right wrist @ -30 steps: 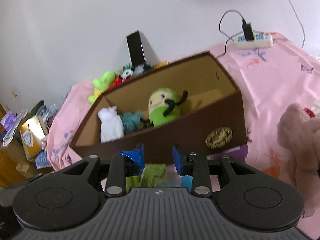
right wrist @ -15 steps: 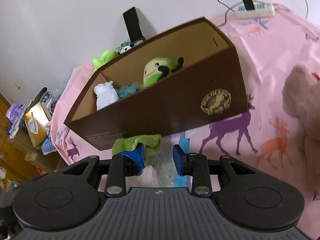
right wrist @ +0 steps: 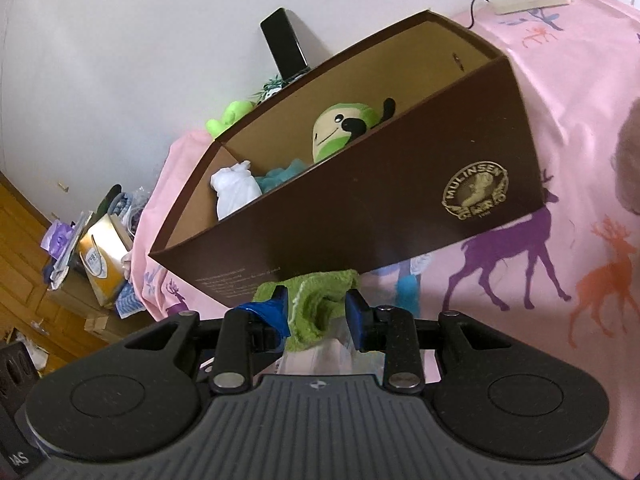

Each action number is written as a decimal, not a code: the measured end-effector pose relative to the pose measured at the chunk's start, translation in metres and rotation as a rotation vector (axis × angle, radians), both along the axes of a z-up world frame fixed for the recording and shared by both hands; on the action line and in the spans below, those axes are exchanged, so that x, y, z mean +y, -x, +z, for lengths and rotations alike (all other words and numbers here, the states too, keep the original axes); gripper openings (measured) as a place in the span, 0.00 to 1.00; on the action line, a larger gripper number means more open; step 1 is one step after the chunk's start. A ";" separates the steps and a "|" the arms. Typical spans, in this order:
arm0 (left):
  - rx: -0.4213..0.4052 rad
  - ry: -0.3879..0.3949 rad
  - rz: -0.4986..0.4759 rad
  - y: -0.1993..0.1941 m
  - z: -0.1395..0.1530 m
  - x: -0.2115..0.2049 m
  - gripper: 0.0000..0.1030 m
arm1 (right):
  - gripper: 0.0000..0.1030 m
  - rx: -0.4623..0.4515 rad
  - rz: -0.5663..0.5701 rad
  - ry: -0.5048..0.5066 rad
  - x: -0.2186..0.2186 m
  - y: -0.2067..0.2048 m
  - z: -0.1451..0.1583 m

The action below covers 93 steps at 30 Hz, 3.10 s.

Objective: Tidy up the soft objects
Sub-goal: 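Grasp the green terry towel with the right gripper, then lift the green towel with the right gripper and lower it into the box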

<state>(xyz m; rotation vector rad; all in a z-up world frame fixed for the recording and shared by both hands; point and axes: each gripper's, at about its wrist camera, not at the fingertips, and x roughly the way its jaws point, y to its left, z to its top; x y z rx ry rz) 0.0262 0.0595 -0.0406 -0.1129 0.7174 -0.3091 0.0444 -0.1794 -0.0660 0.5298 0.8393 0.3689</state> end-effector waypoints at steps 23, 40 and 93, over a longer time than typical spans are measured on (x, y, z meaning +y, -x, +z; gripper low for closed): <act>-0.003 0.044 -0.083 -0.012 -0.013 -0.013 0.19 | 0.12 0.006 0.051 -0.048 0.002 -0.015 -0.018; -0.160 0.033 -0.152 0.025 0.049 -0.030 0.19 | 0.11 -0.171 0.059 -0.049 -0.021 0.023 0.042; 0.093 -0.118 -0.024 -0.184 0.057 0.005 0.49 | 0.14 0.012 0.076 0.054 0.027 -0.162 0.055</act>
